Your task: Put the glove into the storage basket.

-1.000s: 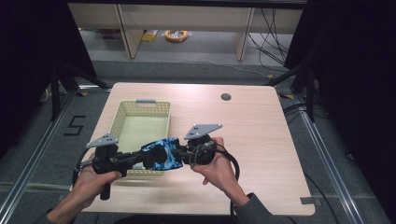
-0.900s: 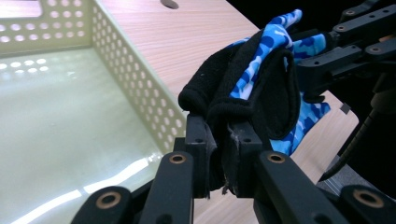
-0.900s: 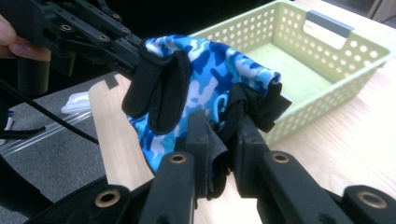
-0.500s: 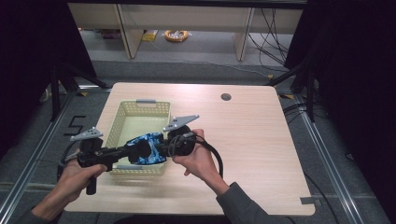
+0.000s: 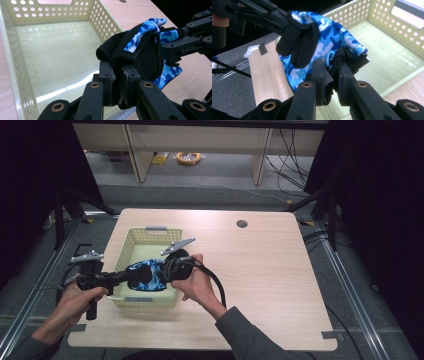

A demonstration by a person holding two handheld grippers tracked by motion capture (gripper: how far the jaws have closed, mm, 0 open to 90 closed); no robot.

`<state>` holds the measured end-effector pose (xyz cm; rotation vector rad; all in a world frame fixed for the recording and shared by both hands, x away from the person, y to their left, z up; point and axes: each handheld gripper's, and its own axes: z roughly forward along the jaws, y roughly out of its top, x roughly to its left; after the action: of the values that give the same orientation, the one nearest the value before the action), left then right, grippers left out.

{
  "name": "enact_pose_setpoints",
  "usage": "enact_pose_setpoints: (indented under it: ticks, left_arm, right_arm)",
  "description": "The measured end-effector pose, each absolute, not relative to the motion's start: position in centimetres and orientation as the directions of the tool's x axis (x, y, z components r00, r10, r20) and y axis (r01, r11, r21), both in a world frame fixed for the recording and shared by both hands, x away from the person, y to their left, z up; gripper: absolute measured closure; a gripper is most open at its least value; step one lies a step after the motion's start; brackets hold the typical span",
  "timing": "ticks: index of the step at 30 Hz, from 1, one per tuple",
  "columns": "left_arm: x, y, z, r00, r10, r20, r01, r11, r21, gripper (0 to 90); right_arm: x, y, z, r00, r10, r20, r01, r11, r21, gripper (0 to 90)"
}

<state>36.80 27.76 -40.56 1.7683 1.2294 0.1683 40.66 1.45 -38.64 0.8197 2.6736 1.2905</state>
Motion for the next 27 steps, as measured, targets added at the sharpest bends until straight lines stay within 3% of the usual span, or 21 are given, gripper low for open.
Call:
enact_pose_setpoints:
  ticks: [27]
  left_arm:
    - [38.4, 28.7, -43.6, 0.445, 0.817, -0.366, 0.718, -0.082, 0.691, 79.6]
  right_arm:
    - [43.0, 4.1, -43.4, -0.817, 0.532, 0.222, 0.531, 0.544, 0.650, 78.7]
